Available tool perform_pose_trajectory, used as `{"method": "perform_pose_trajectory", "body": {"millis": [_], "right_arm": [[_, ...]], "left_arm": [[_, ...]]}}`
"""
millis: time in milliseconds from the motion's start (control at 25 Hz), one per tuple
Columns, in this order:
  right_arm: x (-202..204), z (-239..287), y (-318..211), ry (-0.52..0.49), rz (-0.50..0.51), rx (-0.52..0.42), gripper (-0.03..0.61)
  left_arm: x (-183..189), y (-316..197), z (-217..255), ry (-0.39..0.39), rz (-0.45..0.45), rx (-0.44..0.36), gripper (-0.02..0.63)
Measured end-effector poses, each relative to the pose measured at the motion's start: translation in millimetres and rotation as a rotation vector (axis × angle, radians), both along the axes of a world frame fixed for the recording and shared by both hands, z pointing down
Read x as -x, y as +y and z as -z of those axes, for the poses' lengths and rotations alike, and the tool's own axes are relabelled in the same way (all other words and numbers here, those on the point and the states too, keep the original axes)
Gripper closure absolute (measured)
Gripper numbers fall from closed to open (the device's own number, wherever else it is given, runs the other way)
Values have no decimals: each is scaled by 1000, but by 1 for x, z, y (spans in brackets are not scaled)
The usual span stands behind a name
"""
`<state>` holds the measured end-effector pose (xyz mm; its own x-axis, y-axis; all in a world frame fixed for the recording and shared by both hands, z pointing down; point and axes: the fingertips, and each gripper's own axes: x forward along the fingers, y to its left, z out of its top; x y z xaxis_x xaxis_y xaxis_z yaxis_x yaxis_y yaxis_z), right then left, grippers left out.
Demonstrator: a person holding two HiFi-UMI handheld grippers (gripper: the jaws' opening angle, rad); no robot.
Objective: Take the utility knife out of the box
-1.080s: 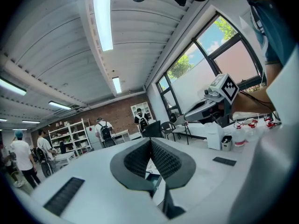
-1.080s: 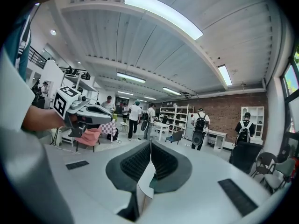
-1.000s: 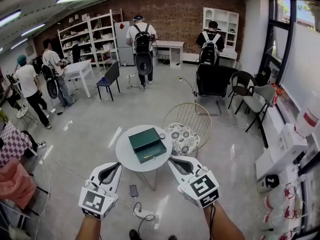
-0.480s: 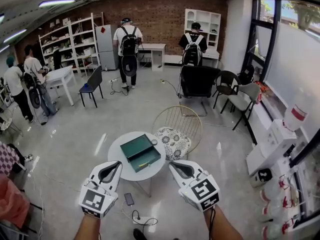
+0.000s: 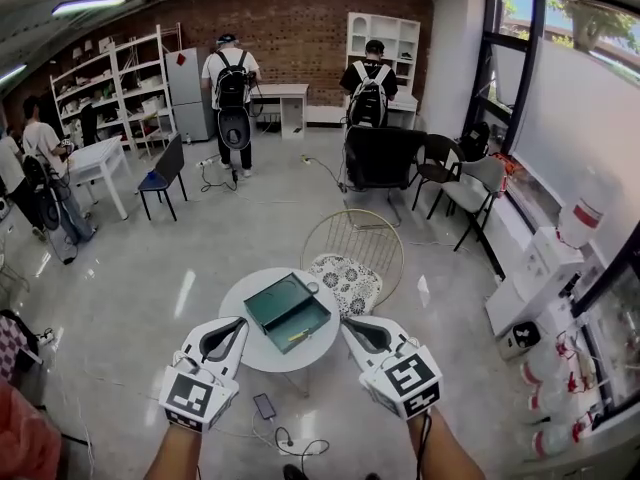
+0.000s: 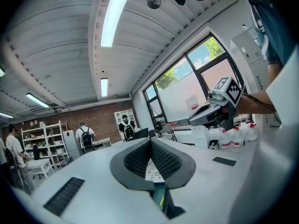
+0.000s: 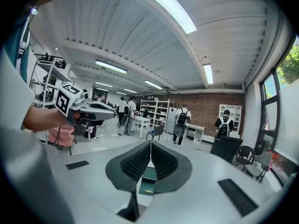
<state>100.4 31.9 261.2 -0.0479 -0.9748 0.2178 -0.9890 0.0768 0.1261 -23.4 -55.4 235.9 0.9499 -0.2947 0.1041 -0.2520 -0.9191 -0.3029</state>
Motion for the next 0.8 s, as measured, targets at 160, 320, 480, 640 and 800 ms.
{"method": "perform_pose_trajectory", "body": {"millis": [160,320,480,640,800], "right_arm": [[15,-2,-22,10,-23,-2,541],[26,-3,-46,18,-31,8,541],[34,-5,-70,24,-23,16,541],[32,-8,-97,26,-3,17,541],[28,-10,-132,20,29,19,541]], "left_arm": [[13,-25,-2,14,-13,7,595],[23,-49,-3,16,-26,7,595],[31,-69,0,24,-19,13,595],[36,-93,-8,26,-5,13,595],[36,-123,-11,20,23,9,595]]}}
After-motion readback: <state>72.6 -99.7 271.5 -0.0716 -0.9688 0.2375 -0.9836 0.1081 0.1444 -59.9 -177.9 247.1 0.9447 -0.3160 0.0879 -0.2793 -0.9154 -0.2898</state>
